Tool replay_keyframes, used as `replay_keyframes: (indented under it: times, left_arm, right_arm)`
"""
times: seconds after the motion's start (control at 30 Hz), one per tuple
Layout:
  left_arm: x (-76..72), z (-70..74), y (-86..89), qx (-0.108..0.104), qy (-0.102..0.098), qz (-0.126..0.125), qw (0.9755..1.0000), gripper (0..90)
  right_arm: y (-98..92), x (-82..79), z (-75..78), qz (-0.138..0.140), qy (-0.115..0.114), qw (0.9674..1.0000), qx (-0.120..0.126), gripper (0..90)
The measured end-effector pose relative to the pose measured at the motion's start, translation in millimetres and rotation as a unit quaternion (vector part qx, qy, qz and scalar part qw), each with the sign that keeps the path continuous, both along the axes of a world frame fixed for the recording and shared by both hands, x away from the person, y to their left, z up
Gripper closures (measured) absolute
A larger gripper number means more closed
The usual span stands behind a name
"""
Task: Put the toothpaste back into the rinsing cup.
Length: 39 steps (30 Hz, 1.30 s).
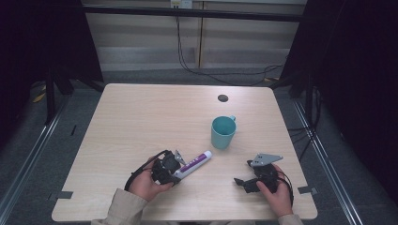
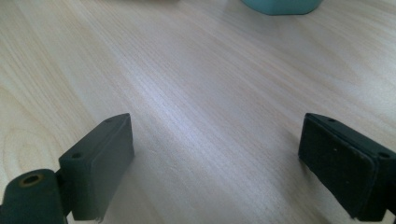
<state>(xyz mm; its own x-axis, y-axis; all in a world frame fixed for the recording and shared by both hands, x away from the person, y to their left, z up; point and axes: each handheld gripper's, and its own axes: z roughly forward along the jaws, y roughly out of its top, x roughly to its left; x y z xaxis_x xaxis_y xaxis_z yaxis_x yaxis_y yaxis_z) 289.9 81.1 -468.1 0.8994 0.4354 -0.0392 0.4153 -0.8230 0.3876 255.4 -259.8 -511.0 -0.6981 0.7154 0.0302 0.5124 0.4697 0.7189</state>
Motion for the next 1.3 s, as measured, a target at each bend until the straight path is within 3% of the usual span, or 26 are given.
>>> replay_keyframes:
  times: [0.2,0.37,0.77,0.97,1.1,1.3]
  left_arm:
    - [-1.0,4.6,0.1,0.005,-0.008,-0.003,1.0000,74.7]
    - [-0.9,12.6,4.2,-0.007,-0.014,-0.007,0.9999,75.0]
    - [-0.5,22.8,4.9,-0.018,-0.004,-0.011,0.9998,75.2]
    - [-1.5,24.2,2.1,-0.016,-0.003,-0.019,0.9997,75.4]
    - [-3.1,26.7,-0.6,-0.016,-0.003,-0.026,0.9995,75.5]
    - [-4.9,32.1,-4.0,-0.014,-0.006,-0.039,0.9991,75.6]
  right_arm:
    - [-0.1,0.0,0.0,0.000,0.000,1.0000,0.000,9.6]
    - [-0.2,-0.1,0.3,0.001,0.001,1.0000,0.001,10.2]
    - [4.7,3.2,12.5,0.048,-0.019,0.9986,-0.012,13.0]
    - [17.1,5.5,24.4,0.089,-0.029,0.9951,-0.031,13.1]
    - [28.6,6.9,35.7,0.126,-0.037,0.9906,-0.038,13.1]
    - [42.9,14.7,52.2,0.158,-0.028,0.9851,-0.061,13.4]
